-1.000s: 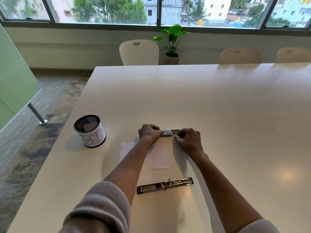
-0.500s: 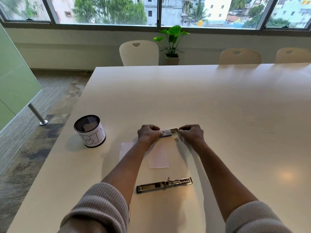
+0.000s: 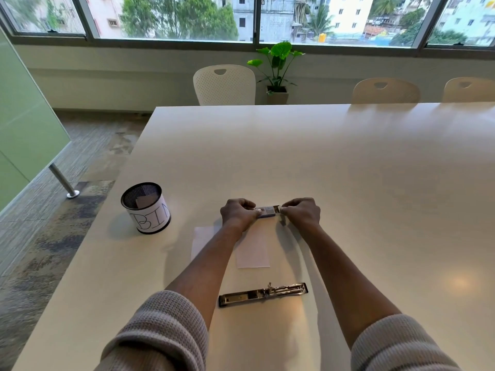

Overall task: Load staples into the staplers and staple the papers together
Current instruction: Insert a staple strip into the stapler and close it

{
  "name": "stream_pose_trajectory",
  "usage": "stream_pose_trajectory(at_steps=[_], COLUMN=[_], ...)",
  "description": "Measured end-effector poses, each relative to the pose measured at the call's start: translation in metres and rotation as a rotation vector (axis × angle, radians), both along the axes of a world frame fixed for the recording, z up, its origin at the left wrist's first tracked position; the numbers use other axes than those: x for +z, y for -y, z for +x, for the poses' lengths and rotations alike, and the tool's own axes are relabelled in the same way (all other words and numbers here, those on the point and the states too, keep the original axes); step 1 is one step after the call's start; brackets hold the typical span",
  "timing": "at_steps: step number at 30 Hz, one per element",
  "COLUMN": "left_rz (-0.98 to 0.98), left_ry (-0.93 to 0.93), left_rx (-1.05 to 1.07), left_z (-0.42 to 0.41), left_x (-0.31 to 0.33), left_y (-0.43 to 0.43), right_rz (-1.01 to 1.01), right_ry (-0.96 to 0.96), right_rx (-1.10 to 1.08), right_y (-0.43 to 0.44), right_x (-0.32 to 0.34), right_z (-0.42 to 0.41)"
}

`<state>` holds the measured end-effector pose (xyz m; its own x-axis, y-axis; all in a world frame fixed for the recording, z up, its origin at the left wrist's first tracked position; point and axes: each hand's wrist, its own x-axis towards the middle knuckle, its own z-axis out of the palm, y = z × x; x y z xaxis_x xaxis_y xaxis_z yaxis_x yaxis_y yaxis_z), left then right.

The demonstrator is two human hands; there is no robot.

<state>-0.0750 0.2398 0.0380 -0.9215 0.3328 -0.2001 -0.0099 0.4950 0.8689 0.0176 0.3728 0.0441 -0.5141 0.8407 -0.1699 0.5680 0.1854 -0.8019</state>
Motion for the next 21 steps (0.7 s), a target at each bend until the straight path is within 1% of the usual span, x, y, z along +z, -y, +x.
stream_pose_trajectory(at_steps=[13,18,21], left_rz=[-0.01,0.007,0.053], left_ry=[-0.021,0.019,0.064], left_rx=[0.018,0.017,0.012], left_z=[0.005,0.003,-0.001], left_x=[0.001,0.001,0.002], left_y=[-0.001,0.0,0.004], right_rz=[-0.071,-0.109,-0.063], right_ry=[0.01,-0.092,-0.124], right_rx=[0.06,0.12,0.152], right_y=[0.004,-0.003,-0.004], right_x=[-0.003,-0.004,-0.005], right_z=[-0.005,0.008,0.02])
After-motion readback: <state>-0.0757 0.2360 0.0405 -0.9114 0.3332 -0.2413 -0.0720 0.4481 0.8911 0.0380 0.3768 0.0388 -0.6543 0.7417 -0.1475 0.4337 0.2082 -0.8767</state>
